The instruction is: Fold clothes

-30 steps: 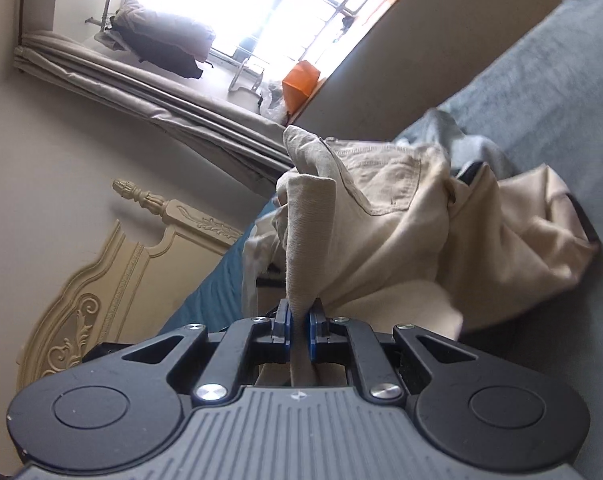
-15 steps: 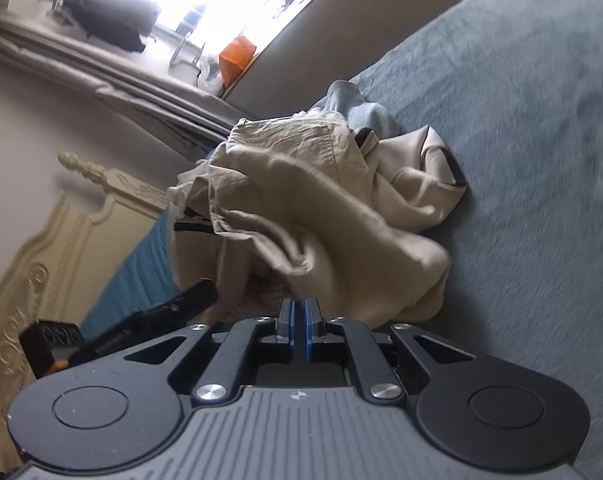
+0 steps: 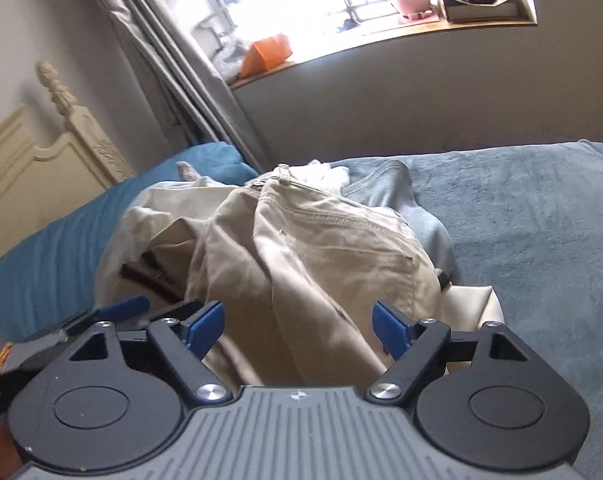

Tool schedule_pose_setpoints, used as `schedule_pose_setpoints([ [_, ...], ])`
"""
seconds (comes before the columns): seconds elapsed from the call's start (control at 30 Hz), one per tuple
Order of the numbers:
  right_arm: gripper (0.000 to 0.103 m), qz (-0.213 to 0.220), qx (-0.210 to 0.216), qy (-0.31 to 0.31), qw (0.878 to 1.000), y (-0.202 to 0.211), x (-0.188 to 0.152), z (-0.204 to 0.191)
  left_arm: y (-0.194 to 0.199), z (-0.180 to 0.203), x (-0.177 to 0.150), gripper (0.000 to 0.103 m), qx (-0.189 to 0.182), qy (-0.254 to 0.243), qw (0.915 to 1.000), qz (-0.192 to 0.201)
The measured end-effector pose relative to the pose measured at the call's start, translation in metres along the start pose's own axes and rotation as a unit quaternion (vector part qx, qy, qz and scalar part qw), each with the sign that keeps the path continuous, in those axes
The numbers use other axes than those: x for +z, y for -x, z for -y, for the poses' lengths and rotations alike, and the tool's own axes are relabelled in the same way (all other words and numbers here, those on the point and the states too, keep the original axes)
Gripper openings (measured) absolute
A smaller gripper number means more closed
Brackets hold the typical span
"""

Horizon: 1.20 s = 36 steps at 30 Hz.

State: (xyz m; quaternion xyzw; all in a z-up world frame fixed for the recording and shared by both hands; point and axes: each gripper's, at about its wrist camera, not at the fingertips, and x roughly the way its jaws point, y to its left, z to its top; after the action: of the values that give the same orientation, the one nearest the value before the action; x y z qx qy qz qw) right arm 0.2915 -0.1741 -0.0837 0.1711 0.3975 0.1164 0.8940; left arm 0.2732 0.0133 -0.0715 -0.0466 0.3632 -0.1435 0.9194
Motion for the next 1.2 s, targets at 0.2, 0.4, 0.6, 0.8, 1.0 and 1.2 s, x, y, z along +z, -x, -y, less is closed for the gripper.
schedule_pose_setpoints([
  [0.2, 0.059, -0.055, -0.054, -0.001, 0.997, -0.056, 0.012, -0.012, -0.023, -0.012, 0.001, 0.037, -0.028, 0.032, 0.9987, -0.027],
  [0.4, 0.008, -0.06, -0.072, -0.004, 0.996, -0.059, 0.002, -0.012, -0.019, 0.001, -0.005, 0.005, -0.045, 0.013, 0.9989, -0.003],
  [0.6, 0.007, -0.013, -0.048, -0.025, 0.998, -0.008, -0.004, -0.007, 0.008, 0.017, -0.011, 0.005, -0.097, 0.016, 0.9949, 0.021],
  [0.8, 0.006, 0.035, 0.003, -0.09, 0.995, 0.062, -0.023, 0.019, 0.046, 0.049, -0.024, 0.005, -0.154, 0.021, 0.9875, 0.026],
  [1.0, 0.006, 0.069, 0.046, -0.148, 0.985, 0.134, -0.054, 0.048, 0.085, 0.096, -0.047, 0.005, -0.213, 0.016, 0.9768, 0.019],
  [1.2, 0.006, 0.073, 0.068, -0.186, 0.977, 0.198, -0.094, 0.081, 0.115, 0.148, -0.085, 0.005, -0.258, 0.024, 0.9657, -0.013],
])
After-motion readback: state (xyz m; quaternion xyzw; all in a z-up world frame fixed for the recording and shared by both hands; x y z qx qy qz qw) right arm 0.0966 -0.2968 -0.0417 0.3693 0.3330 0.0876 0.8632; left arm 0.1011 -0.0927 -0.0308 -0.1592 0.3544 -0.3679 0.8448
